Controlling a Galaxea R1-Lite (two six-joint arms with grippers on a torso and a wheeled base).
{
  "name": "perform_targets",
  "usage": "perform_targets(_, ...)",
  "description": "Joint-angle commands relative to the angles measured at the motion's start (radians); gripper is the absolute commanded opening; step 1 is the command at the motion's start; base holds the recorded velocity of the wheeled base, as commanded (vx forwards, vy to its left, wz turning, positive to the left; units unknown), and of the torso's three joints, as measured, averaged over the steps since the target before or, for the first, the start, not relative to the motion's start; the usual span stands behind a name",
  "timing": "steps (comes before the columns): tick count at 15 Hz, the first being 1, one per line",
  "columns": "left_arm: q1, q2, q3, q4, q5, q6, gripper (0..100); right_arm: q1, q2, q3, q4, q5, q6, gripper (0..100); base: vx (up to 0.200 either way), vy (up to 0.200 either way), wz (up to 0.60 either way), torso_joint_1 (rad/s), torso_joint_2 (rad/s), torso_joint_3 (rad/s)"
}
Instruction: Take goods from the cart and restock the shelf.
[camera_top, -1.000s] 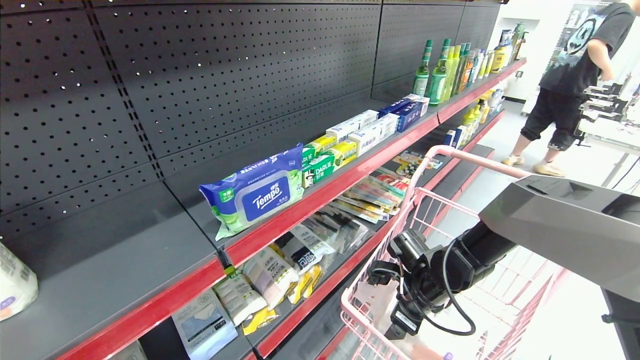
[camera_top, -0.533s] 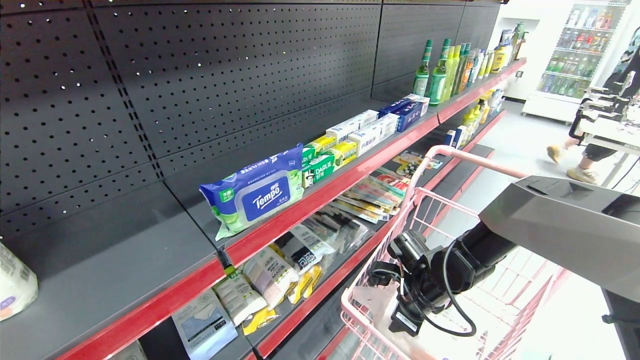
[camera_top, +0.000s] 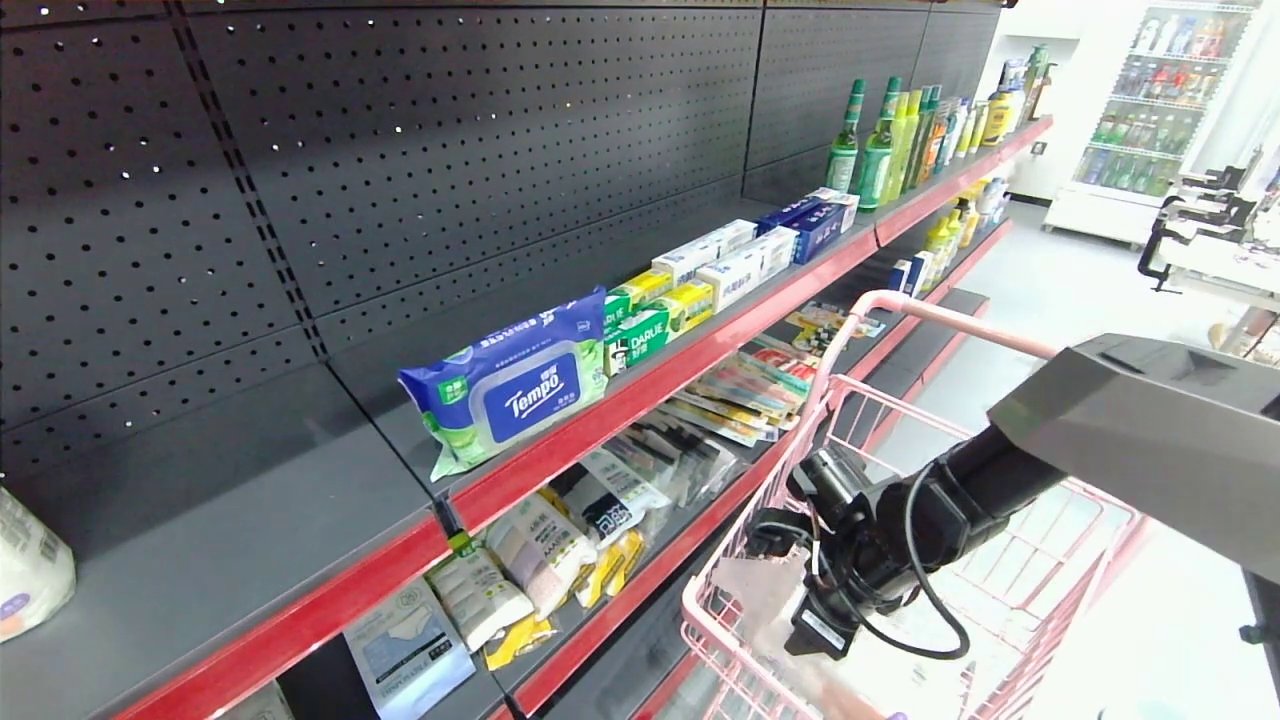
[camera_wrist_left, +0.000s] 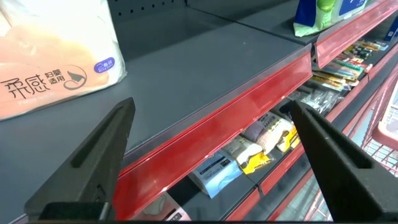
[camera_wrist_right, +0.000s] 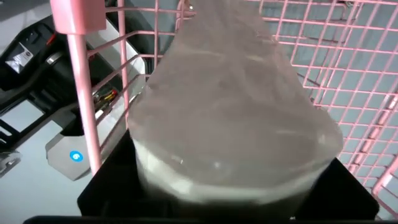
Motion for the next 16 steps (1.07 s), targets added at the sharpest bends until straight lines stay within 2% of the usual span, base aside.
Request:
perform_targets(1, 0.0, 0.0, 0.0, 0.0, 0.0, 0.0, 100, -0.028, -0.117, -0.047, 0.106, -0.013, 0.007, 0, 0.0, 0.0, 0.0, 0.0, 0.0, 0.0)
perform_targets(9, 0.0, 0.0, 0.0, 0.001, 0.0, 0.0, 100, -0.085, -0.273, -0.053, 0.12, -0.024, 0.08, 0, 0.0, 0.0, 0.0, 0.0, 0.0, 0.0)
perform_targets(11, 0.0, 0.0, 0.0, 0.001, 0.0, 0.0, 100, -0.102, -0.404, -0.035, 0.131, -0.049, 0.143, 0, 0.0, 0.0, 0.0, 0.0, 0.0, 0.0)
perform_targets(13, 0.0, 0.0, 0.0, 0.001, 0.0, -0.001, 100, -0.122, -0.485, -0.022, 0.131, -0.059, 0.151, 0, 0.0, 0.0, 0.0, 0.0, 0.0, 0.0)
perform_targets(16, 0.0, 0.0, 0.0, 0.001, 0.0, -0.001, 100, -0.168, -0.695, 0.048, 0.129, -0.064, 0.243, 0, 0.0, 0.0, 0.0, 0.0, 0.0, 0.0)
